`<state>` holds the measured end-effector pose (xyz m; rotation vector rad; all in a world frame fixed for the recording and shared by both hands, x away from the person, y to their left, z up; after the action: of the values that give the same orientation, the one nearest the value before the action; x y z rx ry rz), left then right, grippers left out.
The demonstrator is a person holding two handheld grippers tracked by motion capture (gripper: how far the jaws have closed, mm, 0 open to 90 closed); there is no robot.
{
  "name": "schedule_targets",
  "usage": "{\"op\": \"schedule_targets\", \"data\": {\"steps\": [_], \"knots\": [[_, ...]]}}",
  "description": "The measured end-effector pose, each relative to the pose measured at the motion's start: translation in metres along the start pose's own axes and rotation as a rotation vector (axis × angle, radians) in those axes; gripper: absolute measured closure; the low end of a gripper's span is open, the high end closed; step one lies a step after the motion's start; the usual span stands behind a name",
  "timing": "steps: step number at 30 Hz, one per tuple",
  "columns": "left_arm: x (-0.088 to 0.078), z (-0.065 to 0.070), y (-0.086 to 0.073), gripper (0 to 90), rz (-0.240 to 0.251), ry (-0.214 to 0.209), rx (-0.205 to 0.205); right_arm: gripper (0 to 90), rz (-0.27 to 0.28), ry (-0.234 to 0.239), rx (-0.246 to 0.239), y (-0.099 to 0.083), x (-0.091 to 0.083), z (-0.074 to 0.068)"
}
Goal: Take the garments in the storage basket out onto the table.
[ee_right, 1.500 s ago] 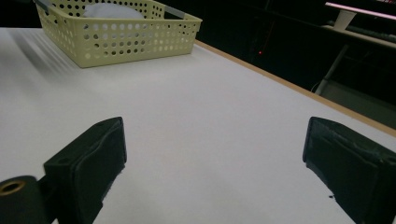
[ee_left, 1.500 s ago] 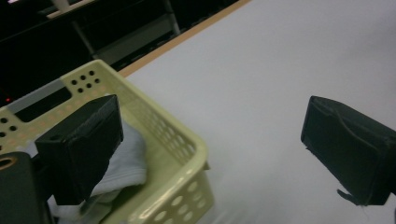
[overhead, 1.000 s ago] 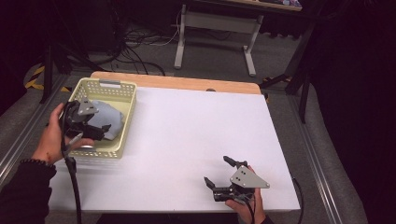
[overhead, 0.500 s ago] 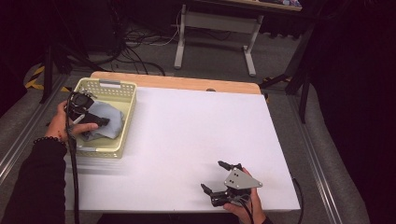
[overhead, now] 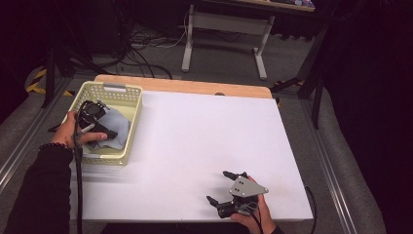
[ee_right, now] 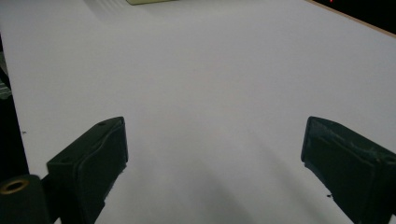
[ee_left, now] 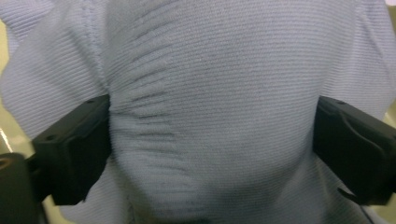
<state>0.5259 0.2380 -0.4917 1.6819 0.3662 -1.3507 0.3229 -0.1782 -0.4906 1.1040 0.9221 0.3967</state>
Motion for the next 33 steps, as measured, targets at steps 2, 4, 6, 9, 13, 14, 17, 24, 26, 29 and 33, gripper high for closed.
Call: {"op": "schedule_targets", "data": {"steps": [2,4,6,9,13,14,17,24,26,29,33], "knots": [[-0.003,0.000,0.001,15.3,0.004,0.019,0.017,8.1,-0.006,0.005,0.003,-0.001,0.001,-0.001],[-0.008,0.000,0.001,27.8,0.023,0.038,0.028,8.2,-0.010,0.008,-0.008,-0.001,0.001,-0.002],[-0.009,0.001,0.001,36.4,0.030,0.051,0.033,8.4,-0.012,0.009,-0.007,-0.001,0.002,-0.002],[-0.013,0.007,0.004,43.6,0.034,0.119,0.073,8.9,-0.028,0.016,-0.008,-0.003,0.003,-0.003],[-0.016,0.010,0.005,56.7,0.074,0.145,0.081,9.0,-0.035,0.015,-0.021,-0.003,0.004,-0.004],[-0.019,0.009,0.006,56.7,0.099,0.167,0.079,9.0,-0.035,0.015,-0.021,-0.003,0.004,-0.004],[-0.025,0.009,0.008,64.4,0.137,0.200,0.073,9.4,-0.038,0.009,-0.022,-0.003,0.004,-0.004],[-0.049,0.002,0.010,67.5,0.303,0.270,0.017,9.6,-0.033,-0.006,-0.020,-0.002,0.001,-0.001],[-0.060,0.002,0.010,67.6,0.367,0.284,-0.007,9.6,-0.034,-0.007,-0.020,-0.003,0.001,-0.001],[-0.078,0.005,0.011,67.7,0.475,0.293,-0.023,9.9,-0.030,-0.015,-0.023,-0.002,0.000,0.000],[-0.096,0.016,0.014,67.8,0.615,0.277,-0.036,11.1,0.008,-0.049,-0.032,0.003,-0.003,0.003]]}}
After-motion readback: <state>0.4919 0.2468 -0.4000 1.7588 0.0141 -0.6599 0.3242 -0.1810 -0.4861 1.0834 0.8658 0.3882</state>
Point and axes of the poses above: each handheld gripper's, and its own axes: x roughly forward along the jaws, y roughly out of its top, z roughly to its right, the point moved 7 cm from there along x, roughly forward along the jaws, and after that the axes turned 4 degrees about z, right-handed, at the moved point
